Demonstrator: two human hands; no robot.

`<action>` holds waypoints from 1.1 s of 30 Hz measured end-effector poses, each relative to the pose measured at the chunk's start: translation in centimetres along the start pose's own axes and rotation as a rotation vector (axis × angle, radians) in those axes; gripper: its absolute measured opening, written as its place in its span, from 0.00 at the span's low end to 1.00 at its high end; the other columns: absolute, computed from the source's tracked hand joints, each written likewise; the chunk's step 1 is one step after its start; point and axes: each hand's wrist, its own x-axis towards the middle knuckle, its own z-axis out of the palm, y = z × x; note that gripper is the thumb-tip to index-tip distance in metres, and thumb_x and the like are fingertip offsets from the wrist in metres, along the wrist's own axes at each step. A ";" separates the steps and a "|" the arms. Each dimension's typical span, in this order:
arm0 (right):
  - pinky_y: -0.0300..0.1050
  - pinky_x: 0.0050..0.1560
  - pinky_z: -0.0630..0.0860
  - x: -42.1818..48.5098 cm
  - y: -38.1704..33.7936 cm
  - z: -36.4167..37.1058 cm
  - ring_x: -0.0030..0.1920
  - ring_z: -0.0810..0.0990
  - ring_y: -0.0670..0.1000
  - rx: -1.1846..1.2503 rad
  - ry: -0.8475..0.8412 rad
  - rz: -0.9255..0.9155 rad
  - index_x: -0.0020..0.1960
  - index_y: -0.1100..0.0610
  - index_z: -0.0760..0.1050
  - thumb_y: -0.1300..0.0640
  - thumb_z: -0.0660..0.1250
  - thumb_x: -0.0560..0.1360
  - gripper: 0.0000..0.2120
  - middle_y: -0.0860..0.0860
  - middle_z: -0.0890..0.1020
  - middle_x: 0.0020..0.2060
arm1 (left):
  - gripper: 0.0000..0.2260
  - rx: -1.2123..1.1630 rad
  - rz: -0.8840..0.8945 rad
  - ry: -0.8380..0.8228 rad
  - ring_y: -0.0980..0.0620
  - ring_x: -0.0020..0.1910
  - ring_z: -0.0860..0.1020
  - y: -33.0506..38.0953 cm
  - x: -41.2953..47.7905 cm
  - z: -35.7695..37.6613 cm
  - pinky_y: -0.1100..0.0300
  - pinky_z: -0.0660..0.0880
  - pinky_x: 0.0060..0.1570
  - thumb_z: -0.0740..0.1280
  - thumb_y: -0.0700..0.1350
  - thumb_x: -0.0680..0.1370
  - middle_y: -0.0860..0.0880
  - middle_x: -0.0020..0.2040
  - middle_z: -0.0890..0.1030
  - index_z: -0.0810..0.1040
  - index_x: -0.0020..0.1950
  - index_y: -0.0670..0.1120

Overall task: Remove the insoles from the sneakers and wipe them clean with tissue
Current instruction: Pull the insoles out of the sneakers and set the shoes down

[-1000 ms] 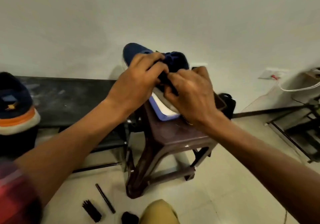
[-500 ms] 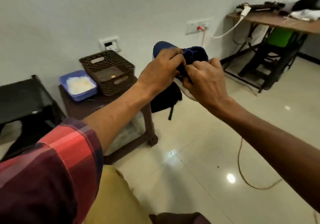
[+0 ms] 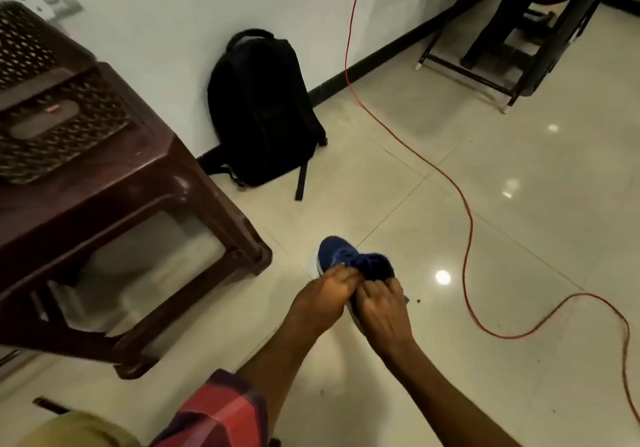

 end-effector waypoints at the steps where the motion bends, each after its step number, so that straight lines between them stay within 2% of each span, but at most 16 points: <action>1: 0.50 0.44 0.67 -0.9 -0.1 2.1 0.33 0.75 0.54 -0.001 -0.043 0.012 0.39 0.56 0.79 0.62 0.81 0.59 0.13 0.51 0.76 0.30 | 0.25 -0.003 0.004 -0.052 0.42 0.74 0.71 -0.3 -0.2 1.5 0.51 0.75 0.67 0.63 0.31 0.77 0.44 0.70 0.77 0.74 0.73 0.43; 3: 0.51 0.45 0.70 -2.5 -0.5 5.3 0.35 0.75 0.54 -0.003 -0.127 0.036 0.41 0.57 0.80 0.63 0.81 0.58 0.15 0.52 0.77 0.32 | 0.26 0.002 0.023 -0.087 0.46 0.74 0.71 -0.7 -0.6 3.8 0.56 0.73 0.68 0.67 0.32 0.76 0.47 0.71 0.77 0.74 0.74 0.44; 5: 0.52 0.45 0.72 -3.7 -1.0 7.9 0.37 0.76 0.55 0.015 -0.206 0.069 0.42 0.57 0.81 0.65 0.81 0.56 0.17 0.52 0.79 0.34 | 0.30 -0.024 0.025 -0.099 0.54 0.69 0.76 -1.0 -0.8 5.6 0.65 0.73 0.63 0.78 0.38 0.67 0.52 0.67 0.80 0.79 0.69 0.47; 6: 0.52 0.45 0.72 -4.1 -1.3 9.2 0.38 0.77 0.55 0.028 -0.237 0.091 0.41 0.57 0.81 0.65 0.81 0.55 0.17 0.53 0.80 0.35 | 0.32 -0.020 -0.010 -0.126 0.55 0.71 0.74 -1.3 -1.1 6.7 0.67 0.71 0.64 0.78 0.39 0.67 0.53 0.69 0.78 0.77 0.71 0.47; 8: 0.52 0.46 0.72 -4.9 -1.7 11.3 0.43 0.81 0.56 0.063 -0.278 0.125 0.43 0.58 0.83 0.63 0.82 0.54 0.18 0.55 0.83 0.39 | 0.32 0.003 -0.103 -0.276 0.51 0.80 0.59 -1.9 -1.9 9.4 0.61 0.65 0.73 0.67 0.34 0.78 0.51 0.80 0.63 0.61 0.81 0.47; 9: 0.52 0.47 0.74 -5.5 -1.9 12.7 0.48 0.82 0.57 0.092 -0.299 0.129 0.45 0.59 0.84 0.62 0.83 0.54 0.20 0.56 0.85 0.44 | 0.32 -0.013 -0.127 -0.355 0.49 0.82 0.54 -2.4 -2.4 10.8 0.58 0.64 0.75 0.63 0.34 0.81 0.51 0.82 0.57 0.56 0.83 0.47; 11: 0.52 0.46 0.79 -7.5 -2.1 14.8 0.58 0.82 0.58 0.153 -0.342 0.146 0.52 0.59 0.85 0.60 0.84 0.53 0.27 0.55 0.85 0.52 | 0.35 -0.023 -0.149 -0.507 0.47 0.82 0.51 -2.5 -3.3 12.1 0.55 0.64 0.75 0.64 0.34 0.81 0.52 0.83 0.54 0.51 0.83 0.48; 14: 0.49 0.50 0.80 -9.7 -2.1 15.4 0.61 0.80 0.54 0.282 -0.391 0.192 0.61 0.58 0.81 0.58 0.84 0.58 0.32 0.49 0.82 0.58 | 0.39 -0.020 -0.144 -0.697 0.45 0.79 0.59 -1.9 -4.0 12.3 0.51 0.66 0.73 0.69 0.34 0.78 0.49 0.82 0.55 0.51 0.83 0.47; 16: 0.49 0.41 0.82 -8.6 -2.1 14.4 0.49 0.85 0.56 0.231 -0.419 0.137 0.53 0.59 0.85 0.59 0.86 0.50 0.31 0.53 0.85 0.49 | 0.35 0.012 -0.166 -0.697 0.43 0.74 0.67 -2.1 -3.2 10.7 0.49 0.69 0.71 0.70 0.35 0.77 0.45 0.79 0.61 0.58 0.81 0.44; 18: 0.47 0.35 0.80 -5.6 -1.9 11.5 0.37 0.83 0.54 0.180 -0.408 0.104 0.44 0.56 0.84 0.60 0.84 0.50 0.23 0.52 0.84 0.38 | 0.27 0.002 -0.182 -0.629 0.42 0.70 0.71 -2.4 -1.4 7.7 0.48 0.71 0.68 0.68 0.36 0.79 0.42 0.75 0.67 0.64 0.77 0.42; 20: 0.46 0.34 0.77 -1.5 -2.0 6.9 0.33 0.79 0.52 0.190 -0.269 0.090 0.40 0.55 0.81 0.63 0.81 0.56 0.15 0.50 0.81 0.34 | 0.21 0.005 -0.165 -0.520 0.41 0.67 0.73 -2.5 0.5 2.9 0.48 0.73 0.66 0.66 0.37 0.79 0.41 0.70 0.72 0.70 0.72 0.41; 23: 0.45 0.30 0.71 5.2 -3.5 -1.6 0.29 0.76 0.55 0.225 -0.024 0.042 0.36 0.57 0.77 0.70 0.77 0.53 0.17 0.52 0.77 0.30 | 0.16 0.049 -0.135 -0.204 0.39 0.64 0.75 -2.4 1.7 -6.9 0.45 0.76 0.61 0.66 0.35 0.77 0.39 0.64 0.76 0.74 0.66 0.38; 25: 0.48 0.30 0.70 9.6 -6.2 -8.1 0.30 0.76 0.59 0.254 0.192 -0.031 0.39 0.60 0.78 0.72 0.72 0.57 0.14 0.55 0.77 0.30 | 0.20 0.088 -0.105 0.007 0.38 0.65 0.74 -2.8 0.1 -15.2 0.44 0.75 0.63 0.67 0.34 0.75 0.38 0.65 0.76 0.73 0.67 0.37; 28: 0.54 0.38 0.73 14.9 -12.9 -17.8 0.38 0.79 0.61 0.340 0.502 -0.200 0.52 0.63 0.80 0.66 0.67 0.69 0.12 0.57 0.81 0.40 | 0.25 0.227 -0.065 0.297 0.38 0.66 0.74 -4.5 -5.4 -28.0 0.47 0.72 0.68 0.70 0.35 0.73 0.38 0.67 0.76 0.72 0.71 0.37; 30: 0.56 0.44 0.74 17.0 -19.5 -24.4 0.44 0.80 0.61 0.379 0.604 -0.342 0.58 0.62 0.79 0.63 0.67 0.70 0.16 0.57 0.82 0.46 | 0.26 0.341 -0.057 0.476 0.38 0.66 0.75 -5.3 -11.9 -36.2 0.50 0.70 0.70 0.72 0.38 0.74 0.37 0.66 0.77 0.73 0.71 0.37; 33: 0.56 0.45 0.76 18.0 -31.0 -33.1 0.45 0.80 0.62 0.437 0.705 -0.527 0.59 0.62 0.78 0.64 0.70 0.70 0.17 0.58 0.82 0.47 | 0.23 0.492 -0.143 0.688 0.36 0.65 0.76 -5.6 -23.5 -46.5 0.48 0.71 0.67 0.70 0.36 0.74 0.36 0.66 0.78 0.75 0.69 0.36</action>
